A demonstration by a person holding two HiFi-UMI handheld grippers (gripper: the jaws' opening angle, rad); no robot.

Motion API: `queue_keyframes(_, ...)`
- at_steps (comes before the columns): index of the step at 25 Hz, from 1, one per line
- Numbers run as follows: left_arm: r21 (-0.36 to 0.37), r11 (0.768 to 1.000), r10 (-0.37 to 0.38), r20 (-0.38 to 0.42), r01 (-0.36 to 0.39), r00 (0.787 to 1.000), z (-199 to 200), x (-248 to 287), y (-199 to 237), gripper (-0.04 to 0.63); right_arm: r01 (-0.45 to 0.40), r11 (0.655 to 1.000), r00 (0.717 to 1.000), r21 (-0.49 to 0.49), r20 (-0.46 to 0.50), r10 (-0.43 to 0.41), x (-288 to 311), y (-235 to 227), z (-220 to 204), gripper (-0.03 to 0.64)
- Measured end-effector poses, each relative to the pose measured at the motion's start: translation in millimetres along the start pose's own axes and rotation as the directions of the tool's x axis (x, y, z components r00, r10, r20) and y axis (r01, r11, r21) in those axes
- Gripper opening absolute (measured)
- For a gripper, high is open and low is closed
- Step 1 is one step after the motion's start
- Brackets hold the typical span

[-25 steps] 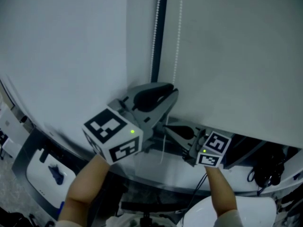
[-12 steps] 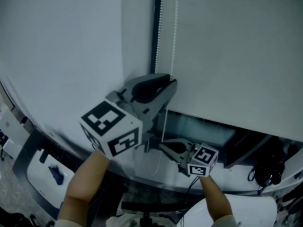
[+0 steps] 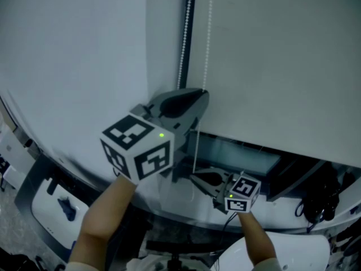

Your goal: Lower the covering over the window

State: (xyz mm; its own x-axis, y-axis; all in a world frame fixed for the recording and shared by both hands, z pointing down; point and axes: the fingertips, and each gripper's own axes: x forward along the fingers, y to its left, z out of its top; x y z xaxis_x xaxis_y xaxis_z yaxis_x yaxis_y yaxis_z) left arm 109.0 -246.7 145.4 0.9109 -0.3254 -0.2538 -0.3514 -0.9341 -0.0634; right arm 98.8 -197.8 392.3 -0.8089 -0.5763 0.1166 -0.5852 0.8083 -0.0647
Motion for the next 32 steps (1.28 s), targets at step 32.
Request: queue_keyframes(32,0.014,0.999,0.037,-0.200,-0.034,0.979,-130.0,-41.0,-30.6,0.018,0.098,0.970,0.966,-0.223,0.254,-0.039,-14.6,-5.4,224.1,0.072)
